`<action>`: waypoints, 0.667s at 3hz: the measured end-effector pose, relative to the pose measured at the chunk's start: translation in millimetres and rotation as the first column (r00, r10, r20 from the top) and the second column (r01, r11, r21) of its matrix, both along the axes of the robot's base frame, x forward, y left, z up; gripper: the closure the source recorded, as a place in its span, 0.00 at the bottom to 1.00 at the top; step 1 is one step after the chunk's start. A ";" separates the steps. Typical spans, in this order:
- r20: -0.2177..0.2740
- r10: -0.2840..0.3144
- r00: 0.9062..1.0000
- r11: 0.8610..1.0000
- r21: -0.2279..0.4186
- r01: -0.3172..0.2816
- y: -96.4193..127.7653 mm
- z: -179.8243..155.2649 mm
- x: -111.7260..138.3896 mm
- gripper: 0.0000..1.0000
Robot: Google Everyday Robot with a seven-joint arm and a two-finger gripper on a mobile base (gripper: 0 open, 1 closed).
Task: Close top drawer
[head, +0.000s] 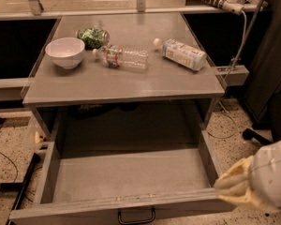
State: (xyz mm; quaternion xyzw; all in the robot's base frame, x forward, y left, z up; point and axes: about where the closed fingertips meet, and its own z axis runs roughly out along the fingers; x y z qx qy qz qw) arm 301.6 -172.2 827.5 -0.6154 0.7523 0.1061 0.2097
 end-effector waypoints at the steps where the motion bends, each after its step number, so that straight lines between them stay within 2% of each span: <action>1: 0.000 -0.011 1.000 0.994 0.106 0.011 16.2 -48.7 -25.6 1.00; 2: 0.002 -0.010 1.000 0.989 0.150 0.010 24.3 -93.7 -35.1 1.00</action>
Offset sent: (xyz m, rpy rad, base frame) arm -0.0446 0.0315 -0.1471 0.2039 -0.0137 -0.0170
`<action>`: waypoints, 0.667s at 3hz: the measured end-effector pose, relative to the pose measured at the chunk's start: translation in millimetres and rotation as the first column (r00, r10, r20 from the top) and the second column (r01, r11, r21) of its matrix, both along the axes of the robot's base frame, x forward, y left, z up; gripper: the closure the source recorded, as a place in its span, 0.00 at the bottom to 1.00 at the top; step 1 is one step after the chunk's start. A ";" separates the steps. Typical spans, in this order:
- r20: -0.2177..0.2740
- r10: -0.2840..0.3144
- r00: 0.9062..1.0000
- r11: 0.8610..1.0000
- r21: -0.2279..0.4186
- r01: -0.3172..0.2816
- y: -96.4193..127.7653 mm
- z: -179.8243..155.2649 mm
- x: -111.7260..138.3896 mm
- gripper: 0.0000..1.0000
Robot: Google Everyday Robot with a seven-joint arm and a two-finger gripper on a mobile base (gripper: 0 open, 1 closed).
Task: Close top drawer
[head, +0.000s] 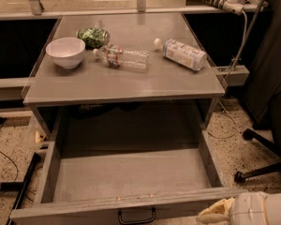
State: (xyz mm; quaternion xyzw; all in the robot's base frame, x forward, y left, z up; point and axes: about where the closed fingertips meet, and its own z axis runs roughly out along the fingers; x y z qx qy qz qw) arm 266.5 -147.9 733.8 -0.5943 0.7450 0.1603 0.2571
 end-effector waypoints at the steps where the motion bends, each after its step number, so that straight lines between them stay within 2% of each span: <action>1: -0.005 0.010 1.000 1.000 -0.015 -0.010 5.3 -36.9 6.5 1.00; 2: 0.003 0.022 1.000 0.998 -0.063 -0.021 7.4 -59.3 29.0 1.00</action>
Offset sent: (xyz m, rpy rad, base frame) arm 0.0584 0.0087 -0.0879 -0.1260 -0.0103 0.0335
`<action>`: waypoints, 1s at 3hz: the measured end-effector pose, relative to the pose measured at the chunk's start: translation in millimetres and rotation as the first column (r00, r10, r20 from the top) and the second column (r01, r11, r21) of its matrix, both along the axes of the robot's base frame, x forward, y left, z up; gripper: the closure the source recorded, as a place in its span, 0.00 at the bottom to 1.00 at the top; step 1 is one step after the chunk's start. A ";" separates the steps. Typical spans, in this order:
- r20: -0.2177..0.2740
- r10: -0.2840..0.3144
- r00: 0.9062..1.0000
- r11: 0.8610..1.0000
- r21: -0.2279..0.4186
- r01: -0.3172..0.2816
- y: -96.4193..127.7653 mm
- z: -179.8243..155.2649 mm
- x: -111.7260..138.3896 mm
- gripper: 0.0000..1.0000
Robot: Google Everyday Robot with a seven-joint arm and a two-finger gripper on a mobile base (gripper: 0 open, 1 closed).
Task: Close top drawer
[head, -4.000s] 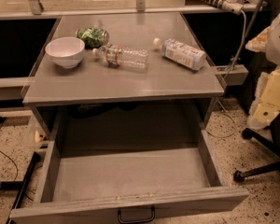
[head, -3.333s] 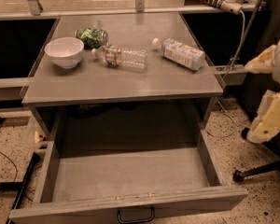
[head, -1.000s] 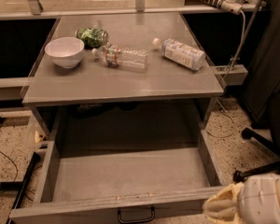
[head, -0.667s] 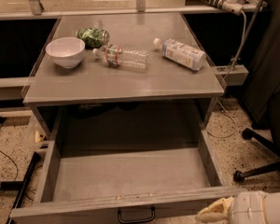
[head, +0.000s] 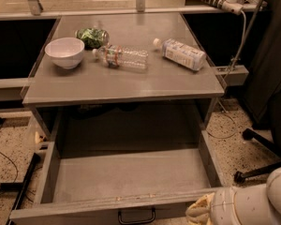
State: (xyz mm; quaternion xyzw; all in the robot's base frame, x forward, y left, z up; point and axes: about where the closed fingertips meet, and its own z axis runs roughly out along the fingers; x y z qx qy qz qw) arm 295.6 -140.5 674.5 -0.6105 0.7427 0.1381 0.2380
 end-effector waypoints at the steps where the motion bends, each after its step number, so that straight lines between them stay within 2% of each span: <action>1: 0.005 0.001 1.000 1.000 -0.007 -0.001 -0.4 -0.7 2.1 0.81; 3: 0.005 0.001 1.000 1.000 -0.007 -0.001 -0.3 -0.7 2.1 0.34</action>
Offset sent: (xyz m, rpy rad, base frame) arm 0.0021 -0.0004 -0.0007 -0.0070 -0.0047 0.0006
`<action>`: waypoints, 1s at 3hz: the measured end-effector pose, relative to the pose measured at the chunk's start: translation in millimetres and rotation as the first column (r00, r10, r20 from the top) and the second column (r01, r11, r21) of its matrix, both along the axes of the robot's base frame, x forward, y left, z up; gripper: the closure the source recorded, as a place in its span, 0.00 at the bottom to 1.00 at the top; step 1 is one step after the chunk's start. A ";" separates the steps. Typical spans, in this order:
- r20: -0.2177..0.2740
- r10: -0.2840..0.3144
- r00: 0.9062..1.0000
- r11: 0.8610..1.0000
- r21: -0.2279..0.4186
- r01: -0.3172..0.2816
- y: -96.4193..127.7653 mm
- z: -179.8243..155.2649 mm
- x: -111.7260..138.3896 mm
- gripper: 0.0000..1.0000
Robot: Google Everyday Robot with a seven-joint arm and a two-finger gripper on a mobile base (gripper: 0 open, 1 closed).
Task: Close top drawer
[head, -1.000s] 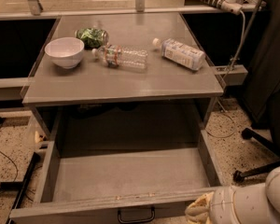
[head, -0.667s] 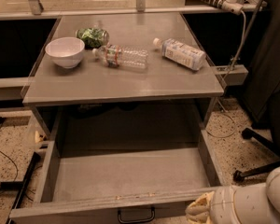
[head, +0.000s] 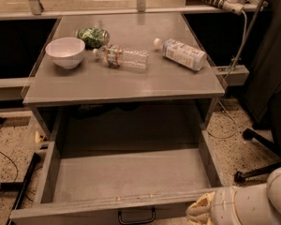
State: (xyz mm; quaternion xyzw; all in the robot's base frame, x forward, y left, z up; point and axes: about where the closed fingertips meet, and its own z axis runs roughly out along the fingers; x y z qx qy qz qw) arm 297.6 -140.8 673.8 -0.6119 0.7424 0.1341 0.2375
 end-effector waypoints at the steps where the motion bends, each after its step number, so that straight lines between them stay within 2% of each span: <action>1: 0.000 0.000 1.000 1.000 0.001 0.000 0.1 -0.1 0.1 0.11; 2: 0.005 -0.006 1.000 0.999 0.034 0.005 3.3 -4.0 8.1 0.00; 3: 0.002 0.006 1.000 0.998 0.067 -0.006 16.9 -9.1 43.8 0.19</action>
Offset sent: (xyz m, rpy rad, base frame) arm 0.0181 0.0065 -0.0100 0.0805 -0.0078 -0.0154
